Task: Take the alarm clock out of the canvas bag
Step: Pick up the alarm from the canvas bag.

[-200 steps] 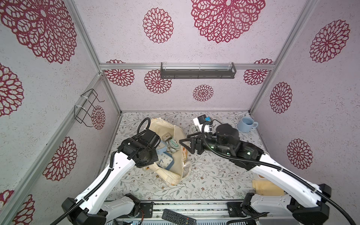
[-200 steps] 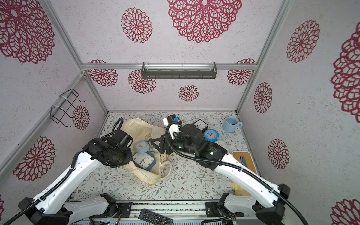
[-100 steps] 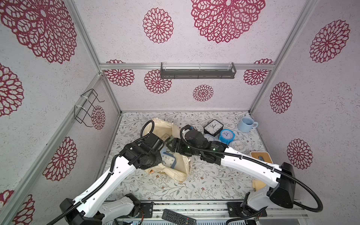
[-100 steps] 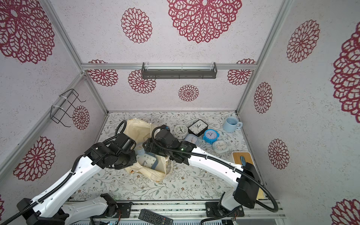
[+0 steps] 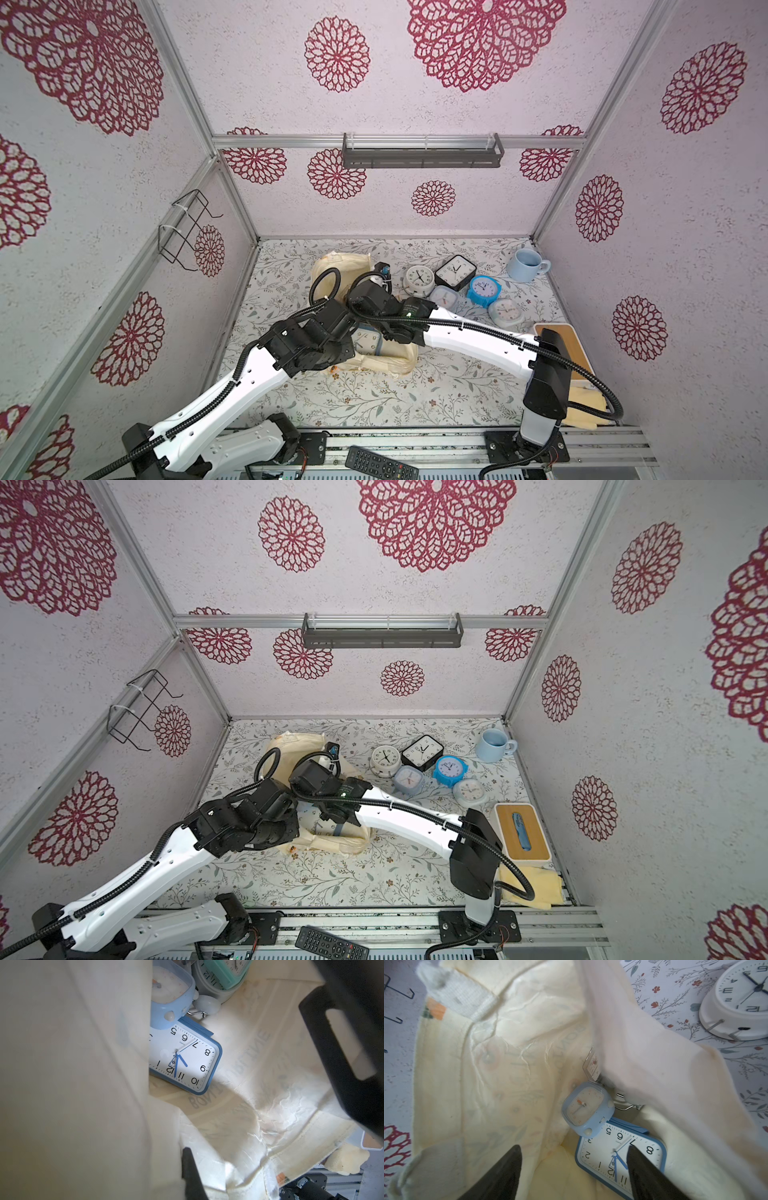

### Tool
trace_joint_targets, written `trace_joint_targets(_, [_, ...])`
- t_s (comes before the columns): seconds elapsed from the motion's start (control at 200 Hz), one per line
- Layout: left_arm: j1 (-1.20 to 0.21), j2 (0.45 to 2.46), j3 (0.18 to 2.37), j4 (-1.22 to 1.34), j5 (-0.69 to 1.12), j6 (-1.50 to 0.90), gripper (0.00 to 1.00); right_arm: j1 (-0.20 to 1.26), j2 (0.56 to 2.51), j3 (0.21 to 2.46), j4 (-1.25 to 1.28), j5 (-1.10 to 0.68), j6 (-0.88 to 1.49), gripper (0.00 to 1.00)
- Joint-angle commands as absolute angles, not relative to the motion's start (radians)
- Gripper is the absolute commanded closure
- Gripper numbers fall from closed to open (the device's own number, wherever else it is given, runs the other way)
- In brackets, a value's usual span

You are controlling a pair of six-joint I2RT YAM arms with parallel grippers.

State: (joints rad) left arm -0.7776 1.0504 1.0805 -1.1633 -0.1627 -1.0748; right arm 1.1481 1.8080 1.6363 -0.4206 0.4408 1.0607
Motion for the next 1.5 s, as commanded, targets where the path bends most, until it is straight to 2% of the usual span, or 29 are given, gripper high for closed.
trace_joint_targets(0.0, [-0.782, 1.029, 1.043, -1.118, -0.18, -1.099, 1.0, 1.173, 1.83, 1.605, -0.41, 0.552, 1.019, 0.18])
trace_joint_targets(0.2, [-0.788, 0.993, 1.02, -1.131, -0.171, -1.09, 1.0, 1.144, 1.95, 1.625, -0.357, 0.685, 0.994, 0.16])
trace_joint_targets(0.48, [-0.786, 0.968, 1.019, -1.164, -0.176, -1.076, 1.0, 1.036, 2.033, 1.614, -0.277, 0.656, 0.986, 0.15])
trace_joint_targets(0.645, [-0.787, 0.948, 1.009, -1.172, -0.185, -1.083, 1.0, 0.993, 2.086, 1.671, -0.326, 0.683, 0.977, 0.13])
trace_joint_targets(0.926, [-0.787, 0.951, 1.015, -1.196, -0.193, -1.067, 1.0, 0.929, 2.183, 1.729, -0.302, 0.611, 0.958, 0.13])
trace_joint_targets(1.136, [-0.787, 0.948, 1.02, -1.205, -0.198, -1.059, 1.0, 0.904, 2.237, 1.736, -0.205, 0.51, 0.91, 0.17])
trace_joint_targets(1.296, [-0.784, 0.948, 1.045, -1.224, -0.228, -1.054, 1.0, 0.932, 2.168, 1.631, -0.068, 0.458, 0.754, 0.22])
trace_joint_targets(1.496, [-0.78, 0.977, 1.097, -1.234, -0.234, -1.027, 1.0, 1.025, 1.97, 1.342, 0.154, 0.606, 0.493, 0.2])
